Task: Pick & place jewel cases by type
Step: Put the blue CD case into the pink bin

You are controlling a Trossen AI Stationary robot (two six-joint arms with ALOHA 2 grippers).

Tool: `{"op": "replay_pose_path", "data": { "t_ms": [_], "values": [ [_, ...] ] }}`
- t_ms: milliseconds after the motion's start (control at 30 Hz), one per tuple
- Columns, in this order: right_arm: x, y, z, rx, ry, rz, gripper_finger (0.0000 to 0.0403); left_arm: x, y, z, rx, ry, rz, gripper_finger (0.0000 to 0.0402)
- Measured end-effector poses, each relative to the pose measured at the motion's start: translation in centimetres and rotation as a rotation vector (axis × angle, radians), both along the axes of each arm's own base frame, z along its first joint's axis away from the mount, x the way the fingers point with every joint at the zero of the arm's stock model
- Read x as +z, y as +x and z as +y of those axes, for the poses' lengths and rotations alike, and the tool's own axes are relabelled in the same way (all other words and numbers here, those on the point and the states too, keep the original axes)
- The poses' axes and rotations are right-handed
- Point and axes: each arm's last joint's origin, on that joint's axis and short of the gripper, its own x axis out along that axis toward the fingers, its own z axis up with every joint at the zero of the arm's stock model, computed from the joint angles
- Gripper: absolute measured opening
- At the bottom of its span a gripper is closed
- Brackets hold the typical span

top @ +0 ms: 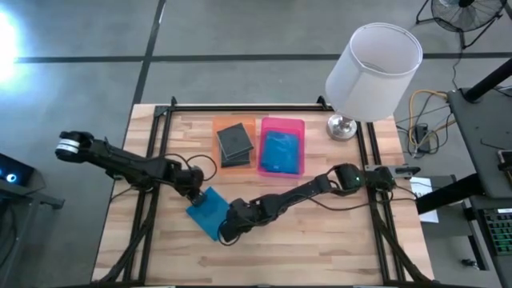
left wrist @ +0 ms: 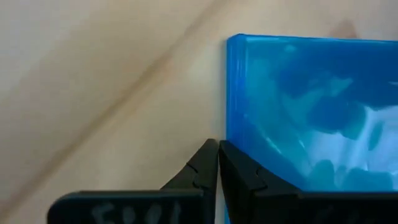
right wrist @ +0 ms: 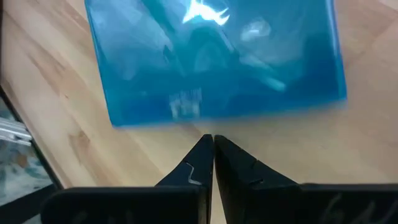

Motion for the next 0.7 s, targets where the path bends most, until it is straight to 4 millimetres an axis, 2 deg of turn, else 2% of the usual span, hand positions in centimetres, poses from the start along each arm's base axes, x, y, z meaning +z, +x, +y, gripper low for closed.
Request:
{"op": "replay_pose_path", "data": {
  "t_ms": [167,333,567,700],
  "values": [
    [-0.3,0.0,-0.8,-0.012,0.014,0.012,0.0013,0.4,0.7,-0.3,-0.019,-0.065,-0.048,0.0000],
    [-0.5,-0.1,-0.8,0.006,0.015,0.024,0.0013,1.9,1.3,-0.5,-0.033,-0.113,-0.094,0.0000],
    [-0.7,-0.9,0.3,0.069,0.015,0.082,0.0013,5.8,1.4,-0.8,-0.076,-0.215,-0.186,0.0000],
    [-0.8,-1.2,0.6,0.088,0.000,0.100,0.0013,8.4,1.8,-0.8,-0.063,-0.238,-0.329,0.0000]
  ]
}}
